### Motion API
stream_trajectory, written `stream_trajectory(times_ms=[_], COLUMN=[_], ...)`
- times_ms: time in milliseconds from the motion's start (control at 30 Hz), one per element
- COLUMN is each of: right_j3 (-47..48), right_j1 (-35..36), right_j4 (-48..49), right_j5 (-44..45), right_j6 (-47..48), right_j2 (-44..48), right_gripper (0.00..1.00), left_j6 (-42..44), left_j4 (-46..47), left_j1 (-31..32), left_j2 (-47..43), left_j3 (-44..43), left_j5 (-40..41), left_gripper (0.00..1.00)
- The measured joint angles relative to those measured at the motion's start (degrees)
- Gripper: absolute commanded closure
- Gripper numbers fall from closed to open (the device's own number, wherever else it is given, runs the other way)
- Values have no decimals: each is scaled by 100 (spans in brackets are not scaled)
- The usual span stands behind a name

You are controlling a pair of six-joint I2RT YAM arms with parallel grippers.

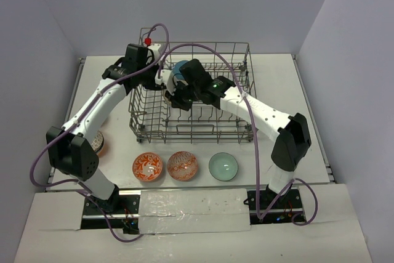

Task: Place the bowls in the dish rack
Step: Pass from the left arm to the right

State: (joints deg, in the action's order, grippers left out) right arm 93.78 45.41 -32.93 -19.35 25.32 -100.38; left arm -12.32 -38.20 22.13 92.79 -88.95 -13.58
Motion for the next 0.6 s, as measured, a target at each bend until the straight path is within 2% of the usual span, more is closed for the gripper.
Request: stream_trajectory(times_ms=[167, 267, 600], right_j3=[0, 0, -2], right_j1=[-9, -17, -31], right_j4=[-114, -227, -275], right_j5=[-35, -44, -59], right_j6=[-133, -164, -190], right_j2=[-92, -212, -234], right_gripper=[100, 100, 100], left_j6=[-197, -260, -476], left_j4=[138, 238, 352], left_j1=[-48, -66, -236], left_j2=[7, 7, 7], left_j3=[33, 33, 33], left_j5=[-146, -286, -505], left_gripper=[68, 64, 63])
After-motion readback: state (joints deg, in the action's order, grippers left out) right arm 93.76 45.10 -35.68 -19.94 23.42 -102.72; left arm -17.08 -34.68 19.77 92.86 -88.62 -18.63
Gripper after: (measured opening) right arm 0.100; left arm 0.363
